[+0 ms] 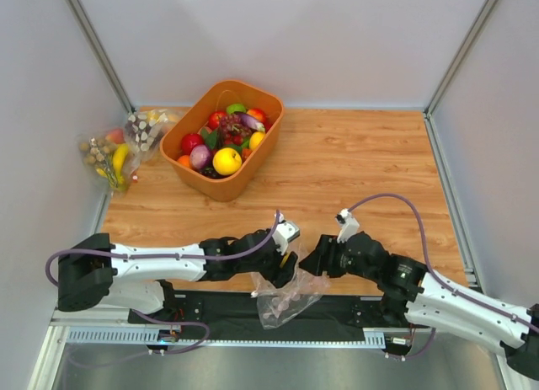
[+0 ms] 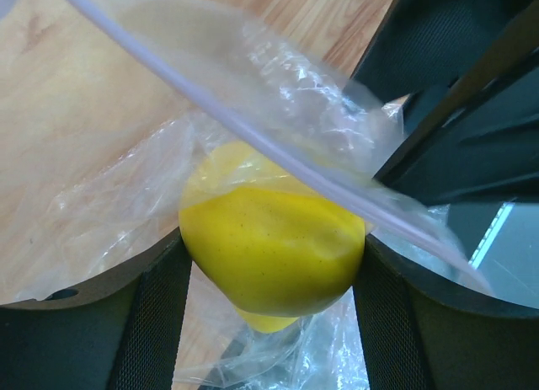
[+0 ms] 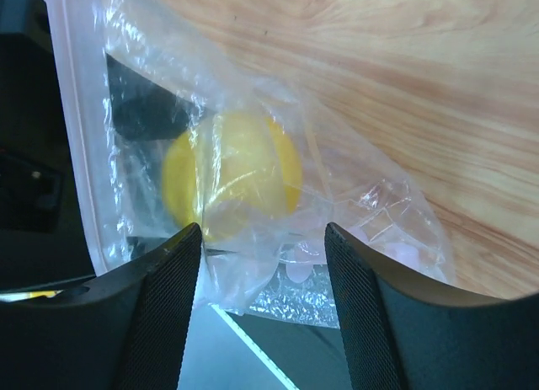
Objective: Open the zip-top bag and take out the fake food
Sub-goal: Pick up the fake fruit from the zipper food storage bag.
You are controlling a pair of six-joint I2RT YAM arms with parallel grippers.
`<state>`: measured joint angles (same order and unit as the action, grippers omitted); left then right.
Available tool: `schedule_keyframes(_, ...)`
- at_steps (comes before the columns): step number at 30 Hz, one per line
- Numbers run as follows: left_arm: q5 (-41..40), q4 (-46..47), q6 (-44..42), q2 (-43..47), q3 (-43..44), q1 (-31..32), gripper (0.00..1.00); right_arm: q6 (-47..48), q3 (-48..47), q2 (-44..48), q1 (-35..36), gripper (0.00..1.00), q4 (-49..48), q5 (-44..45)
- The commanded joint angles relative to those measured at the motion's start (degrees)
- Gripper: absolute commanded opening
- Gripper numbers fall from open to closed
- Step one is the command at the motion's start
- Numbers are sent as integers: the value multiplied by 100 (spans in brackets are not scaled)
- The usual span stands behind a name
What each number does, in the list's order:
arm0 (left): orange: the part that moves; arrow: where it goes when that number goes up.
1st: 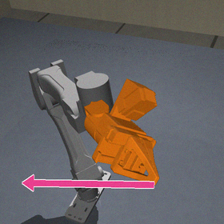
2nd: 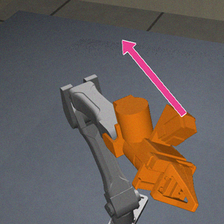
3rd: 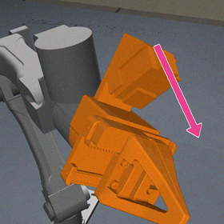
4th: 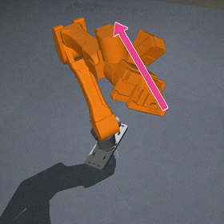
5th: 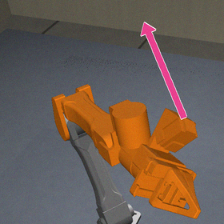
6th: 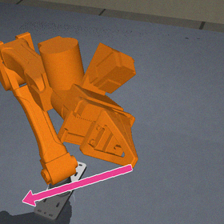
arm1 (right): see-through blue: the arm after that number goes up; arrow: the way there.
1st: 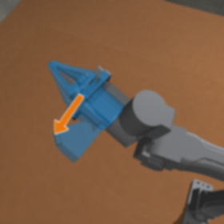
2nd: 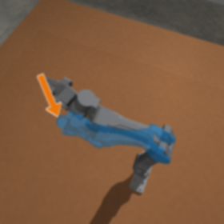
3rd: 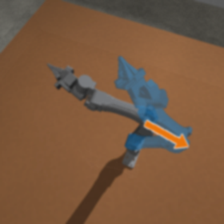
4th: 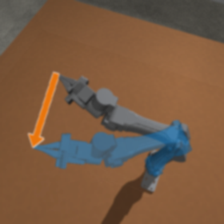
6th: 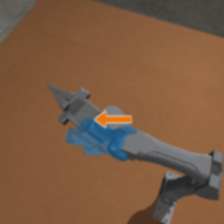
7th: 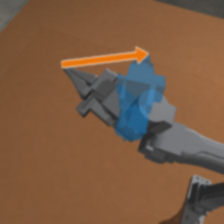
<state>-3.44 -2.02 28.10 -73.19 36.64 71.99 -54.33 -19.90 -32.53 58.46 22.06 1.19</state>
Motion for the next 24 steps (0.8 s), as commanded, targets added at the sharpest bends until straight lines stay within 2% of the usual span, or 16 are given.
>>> schedule_keyframes(1, 46, 167, 47, 261, -96, 0, 27, 142, 56, -481, 148, 63, -799, -453)
schedule_keyframes(3, 37, 167, 47, 305, -131, 0, 27, 115, 91, -770, 236, 61, -1229, -523)
schedule_keyframes(5, 28, 237, 47, 340, -166, -9, 27, 115, 127, -912, 306, 53, -1598, -567)
schedule_keyframes(6, 19, 324, 55, 340, -175, -9, 27, 115, 144, -1000, 324, 36, -1713, -567)
schedule_keyframes(8, -95, 264, 73, 366, -184, 0, 28, 124, 162, -1053, 342, 20, -1881, -620)
schedule_keyframes(9, -226, 220, 82, 375, -193, 0, 28, 133, 171, -1045, 342, 6, -1864, -594)
schedule_keyframes(10, -305, 81, 91, 419, -219, -18, 28, 141, 171, -1018, 351, 1, -1811, -550)
schedule_keyframes(15, -376, 52, 178, 753, -578, -316, 29, 159, 293, -615, 359, 0, -1074, -287)
schedule_keyframes(18, -280, 350, 275, 1095, -965, -554, 38, 10, 452, -377, 359, 0, -704, -129)
schedule_keyframes(24, -87, 606, 284, 1105, -1168, -607, 45, -140, 689, -639, 351, 0, -756, -128)
